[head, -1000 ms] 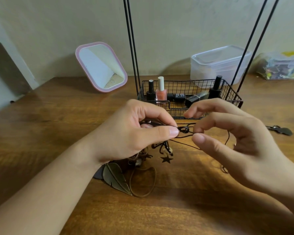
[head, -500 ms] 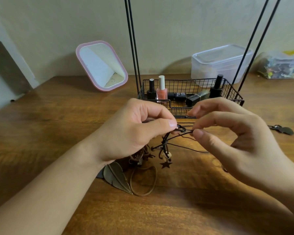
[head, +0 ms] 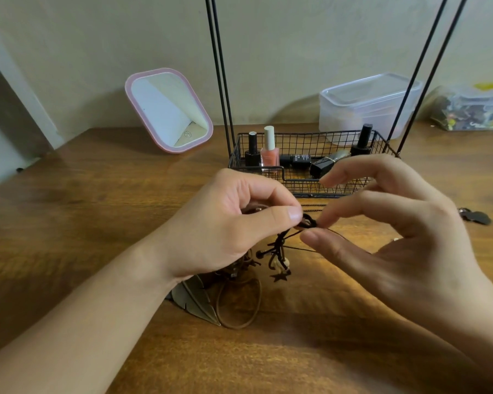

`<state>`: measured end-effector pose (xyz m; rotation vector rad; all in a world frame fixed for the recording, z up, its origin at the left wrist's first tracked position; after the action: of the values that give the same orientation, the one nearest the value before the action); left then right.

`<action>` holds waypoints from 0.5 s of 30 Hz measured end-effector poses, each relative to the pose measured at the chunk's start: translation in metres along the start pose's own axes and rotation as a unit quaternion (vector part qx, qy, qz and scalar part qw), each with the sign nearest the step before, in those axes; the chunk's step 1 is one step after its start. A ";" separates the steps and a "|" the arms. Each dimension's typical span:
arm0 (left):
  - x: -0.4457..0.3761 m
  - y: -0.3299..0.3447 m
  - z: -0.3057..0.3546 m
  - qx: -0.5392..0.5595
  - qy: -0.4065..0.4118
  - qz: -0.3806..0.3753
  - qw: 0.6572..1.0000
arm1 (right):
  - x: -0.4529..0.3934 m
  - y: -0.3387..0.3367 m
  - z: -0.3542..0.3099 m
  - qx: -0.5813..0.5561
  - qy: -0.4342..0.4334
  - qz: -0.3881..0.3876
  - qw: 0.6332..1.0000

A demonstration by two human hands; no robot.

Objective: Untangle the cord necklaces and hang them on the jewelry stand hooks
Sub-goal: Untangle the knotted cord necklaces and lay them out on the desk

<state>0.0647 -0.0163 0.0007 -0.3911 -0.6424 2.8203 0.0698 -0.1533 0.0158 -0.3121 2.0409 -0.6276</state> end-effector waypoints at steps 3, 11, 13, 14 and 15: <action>0.000 0.001 0.003 -0.008 0.012 -0.007 1.000 | 0.001 0.002 0.003 -0.010 0.012 -0.006 1.000; 0.000 -0.004 -0.004 0.008 -0.004 0.010 1.000 | -0.002 -0.001 0.006 0.018 0.011 0.012 1.000; 0.000 -0.007 -0.008 0.024 -0.017 0.030 0.999 | -0.003 -0.004 0.007 0.029 0.015 0.027 0.999; 0.000 -0.009 -0.010 0.030 -0.024 0.042 0.998 | -0.004 -0.005 0.008 0.033 0.018 0.034 0.999; 0.000 -0.011 -0.013 0.033 -0.032 0.053 0.998 | -0.004 -0.006 0.008 0.035 0.019 0.038 0.998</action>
<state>0.0701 -0.0012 -0.0059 -0.3320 -0.5550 2.9566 0.0788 -0.1591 0.0185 -0.1814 2.0523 -0.6603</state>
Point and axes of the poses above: each hand's wrist, its own x-axis away from the middle knuckle, its own y-axis out of the palm, z = x × y, the point moved 9 cm from there along -x, towards the middle knuckle, and after that the axes turned 1 degree about -y, right-handed, at the moved point
